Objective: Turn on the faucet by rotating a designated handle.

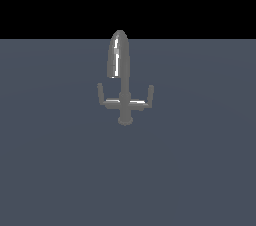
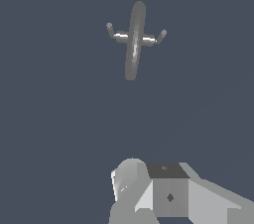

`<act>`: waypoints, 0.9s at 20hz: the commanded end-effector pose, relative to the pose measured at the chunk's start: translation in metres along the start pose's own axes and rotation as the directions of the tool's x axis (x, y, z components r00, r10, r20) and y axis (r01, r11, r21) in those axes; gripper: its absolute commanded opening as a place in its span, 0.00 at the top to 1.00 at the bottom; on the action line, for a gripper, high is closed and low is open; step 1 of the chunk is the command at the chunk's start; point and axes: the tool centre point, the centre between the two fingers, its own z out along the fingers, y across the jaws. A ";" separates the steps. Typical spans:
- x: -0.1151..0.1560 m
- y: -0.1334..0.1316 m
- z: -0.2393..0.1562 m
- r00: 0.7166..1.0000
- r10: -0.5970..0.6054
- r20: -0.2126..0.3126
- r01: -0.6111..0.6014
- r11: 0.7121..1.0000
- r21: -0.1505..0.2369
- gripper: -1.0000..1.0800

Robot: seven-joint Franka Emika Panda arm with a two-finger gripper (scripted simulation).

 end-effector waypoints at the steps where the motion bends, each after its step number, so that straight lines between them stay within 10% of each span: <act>1: 0.000 0.000 0.000 1.000 0.000 0.000 0.000 1.000 0.000 1.00; 18: 0.012 0.009 -0.004 1.000 -0.028 -0.002 0.028 0.999 -0.023 1.00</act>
